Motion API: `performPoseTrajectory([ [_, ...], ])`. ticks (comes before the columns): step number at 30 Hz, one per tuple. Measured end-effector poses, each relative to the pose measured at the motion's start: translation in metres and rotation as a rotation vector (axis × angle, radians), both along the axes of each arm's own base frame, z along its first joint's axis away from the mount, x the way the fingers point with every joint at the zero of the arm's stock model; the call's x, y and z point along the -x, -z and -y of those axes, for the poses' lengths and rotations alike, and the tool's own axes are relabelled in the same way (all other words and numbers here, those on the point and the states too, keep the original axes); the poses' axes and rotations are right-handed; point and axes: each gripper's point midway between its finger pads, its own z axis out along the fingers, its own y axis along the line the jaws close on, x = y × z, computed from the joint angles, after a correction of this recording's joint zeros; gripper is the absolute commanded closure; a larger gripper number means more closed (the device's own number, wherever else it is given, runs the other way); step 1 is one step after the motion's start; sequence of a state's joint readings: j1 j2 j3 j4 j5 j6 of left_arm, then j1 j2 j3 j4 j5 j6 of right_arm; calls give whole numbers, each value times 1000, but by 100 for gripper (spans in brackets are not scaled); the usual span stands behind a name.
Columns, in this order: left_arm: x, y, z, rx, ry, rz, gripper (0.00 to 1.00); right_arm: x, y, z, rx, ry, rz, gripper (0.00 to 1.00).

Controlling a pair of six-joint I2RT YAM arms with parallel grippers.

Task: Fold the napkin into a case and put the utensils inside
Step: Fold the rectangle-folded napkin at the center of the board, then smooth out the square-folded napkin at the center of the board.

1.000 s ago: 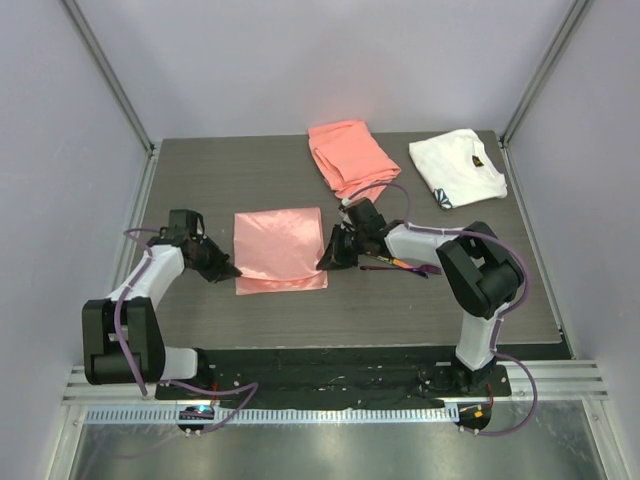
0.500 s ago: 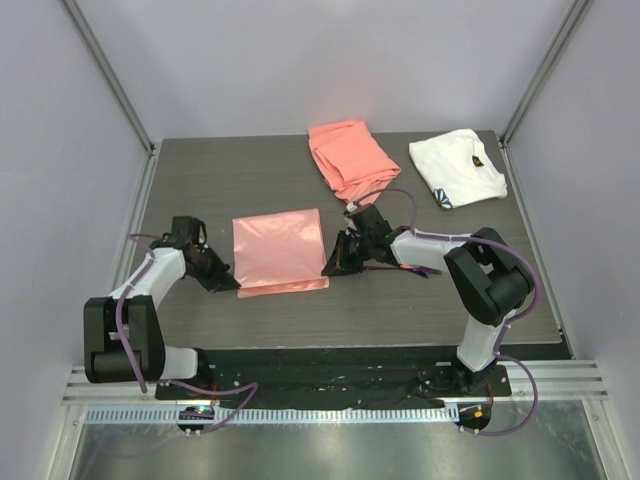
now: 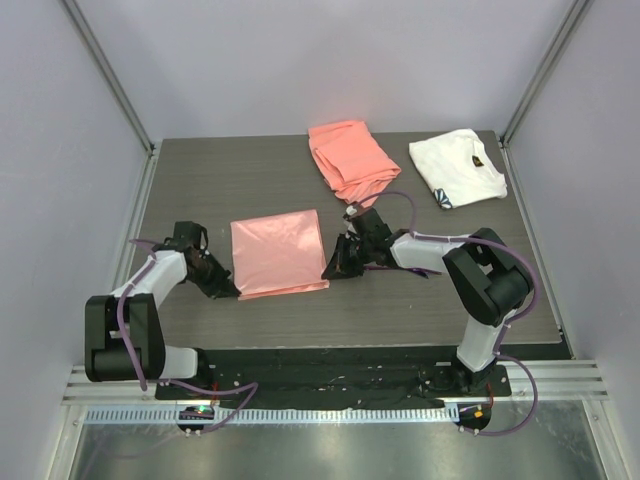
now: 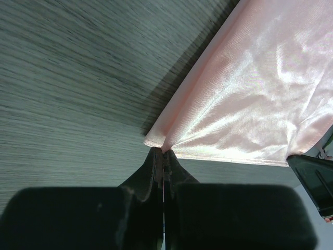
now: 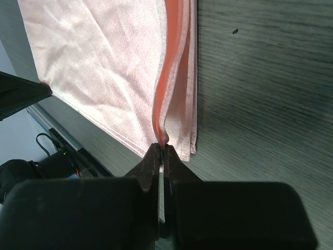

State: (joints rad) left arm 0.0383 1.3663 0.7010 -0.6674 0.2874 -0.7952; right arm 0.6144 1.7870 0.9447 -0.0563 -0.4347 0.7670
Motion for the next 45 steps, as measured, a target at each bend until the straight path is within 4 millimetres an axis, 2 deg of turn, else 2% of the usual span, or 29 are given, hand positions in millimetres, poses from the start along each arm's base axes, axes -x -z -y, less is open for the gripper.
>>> performPoseTrajectory([
  [12, 3, 7, -1, -7, -3, -37, 100, 3, 6, 0, -1, -6, 0, 99],
  [20, 5, 10, 0, -6, -5, -53, 100, 6, 16, 1, 8, -7, -14, 99],
  [30, 9, 18, -1, -9, -8, -73, 99, 5, 17, 1, 8, -9, -12, 99],
  [31, 9, 18, -1, -9, -8, -72, 96, 5, 17, 1, 7, -10, -10, 99],
  [32, 9, 18, -1, -9, -9, -71, 86, 5, 17, 1, 7, -10, -10, 99],
  [35, 8, 17, -3, -20, -13, -57, 66, 5, 17, 1, 6, -10, -9, 99],
  [39, 7, 10, -11, -70, -21, -30, 57, 6, 17, 0, 3, -11, -7, 99],
  [40, 7, 6, -13, -84, -23, -20, 57, 5, 17, 0, 2, -11, -6, 99],
  [42, 3, -6, -18, -110, -29, 14, 66, 5, 17, 0, 2, -11, -6, 99],
  [45, -8, -35, -20, -125, -45, 140, 84, 5, 17, 0, 1, -12, -5, 99],
])
